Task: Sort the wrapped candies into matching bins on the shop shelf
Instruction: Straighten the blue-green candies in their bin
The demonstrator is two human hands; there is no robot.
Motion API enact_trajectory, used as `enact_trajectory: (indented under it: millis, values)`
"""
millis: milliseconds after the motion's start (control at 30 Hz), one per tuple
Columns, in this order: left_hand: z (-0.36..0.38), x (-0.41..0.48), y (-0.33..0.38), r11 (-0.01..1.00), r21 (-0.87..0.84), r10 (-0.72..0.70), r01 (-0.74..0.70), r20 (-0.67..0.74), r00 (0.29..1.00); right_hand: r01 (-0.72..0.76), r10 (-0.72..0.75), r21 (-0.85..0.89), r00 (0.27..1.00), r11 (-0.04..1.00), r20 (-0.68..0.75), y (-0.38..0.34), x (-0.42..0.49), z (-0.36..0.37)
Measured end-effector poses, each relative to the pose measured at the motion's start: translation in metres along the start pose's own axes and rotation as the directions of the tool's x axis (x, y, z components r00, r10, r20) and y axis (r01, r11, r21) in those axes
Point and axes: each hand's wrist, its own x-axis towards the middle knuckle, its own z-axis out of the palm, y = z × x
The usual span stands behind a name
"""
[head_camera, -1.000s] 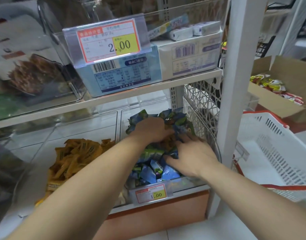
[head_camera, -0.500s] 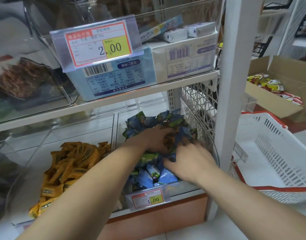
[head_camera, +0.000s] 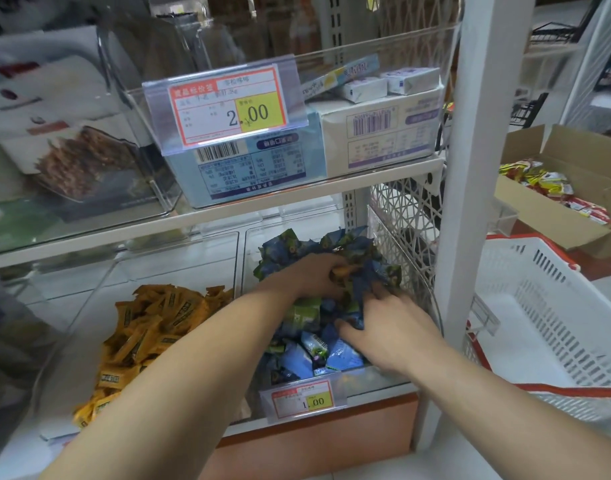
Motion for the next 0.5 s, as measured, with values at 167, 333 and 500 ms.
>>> enact_trajectory:
  millis: [167, 333, 500]
  values:
    - [-0.021, -0.021, -0.008, 0.937, -0.348, -0.062, -0.012, -0.202, 0.977, 0.000, 0.000, 0.024, 1.000, 1.000, 0.012, 0.000, 0.000, -0.003]
    - [-0.040, -0.039, -0.003, 0.800, -0.600, -0.185, -0.013, -0.267, 0.946, 0.018, -0.019, 0.048, 1.000, 0.999, 0.014, -0.001, -0.001, -0.006]
    - [-0.044, -0.053, 0.002, 0.725, -0.688, -0.268, 0.008, -0.272, 0.924, 0.055, -0.045, 0.038, 0.973, 0.998, -0.225, -0.006, -0.001, -0.016]
